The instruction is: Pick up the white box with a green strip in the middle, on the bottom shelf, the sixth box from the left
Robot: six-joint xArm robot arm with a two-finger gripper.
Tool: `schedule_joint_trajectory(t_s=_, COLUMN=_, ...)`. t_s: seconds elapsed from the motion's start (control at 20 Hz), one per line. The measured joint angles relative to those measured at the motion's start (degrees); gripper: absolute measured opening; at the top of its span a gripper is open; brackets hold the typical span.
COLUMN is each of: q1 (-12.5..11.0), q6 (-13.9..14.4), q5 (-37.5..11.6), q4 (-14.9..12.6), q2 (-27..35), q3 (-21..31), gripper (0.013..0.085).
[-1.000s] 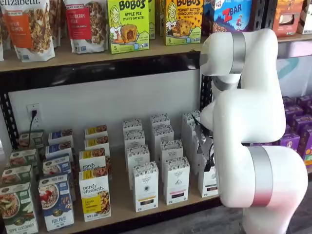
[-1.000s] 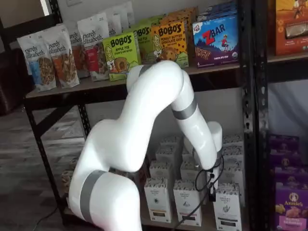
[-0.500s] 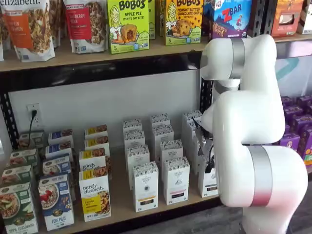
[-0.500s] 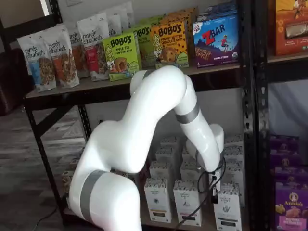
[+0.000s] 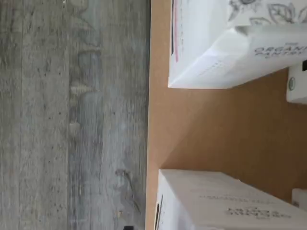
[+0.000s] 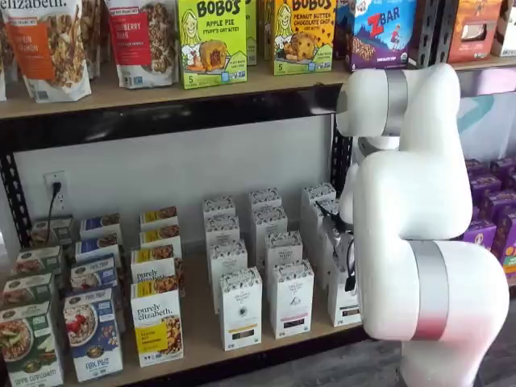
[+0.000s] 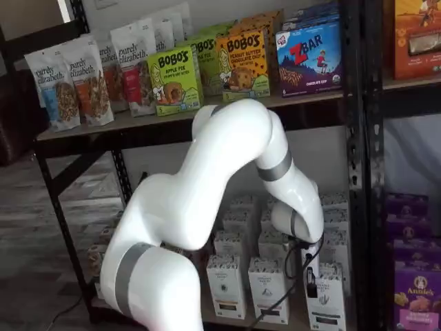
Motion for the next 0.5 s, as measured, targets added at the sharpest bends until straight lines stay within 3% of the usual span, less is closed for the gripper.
schedule_joint_trajectory(t_s=0.1, q1=0.1, q6=1.5, q5=0.2, q4=-1.5, q2=0.5, q3=-0.6, gripper=0.085)
schedule_joint_trajectory(t_s=0.3, q1=0.8, q6=-0.7, q5=-3.5, q4=1.3, q2=1.1, q3=-0.2, gripper=0.085)
schedule_joint_trajectory(t_s=0.5, q1=0.8, q6=-0.2, q5=-4.4, q4=0.8, q2=1.4, q3=-0.3, gripper=0.085)
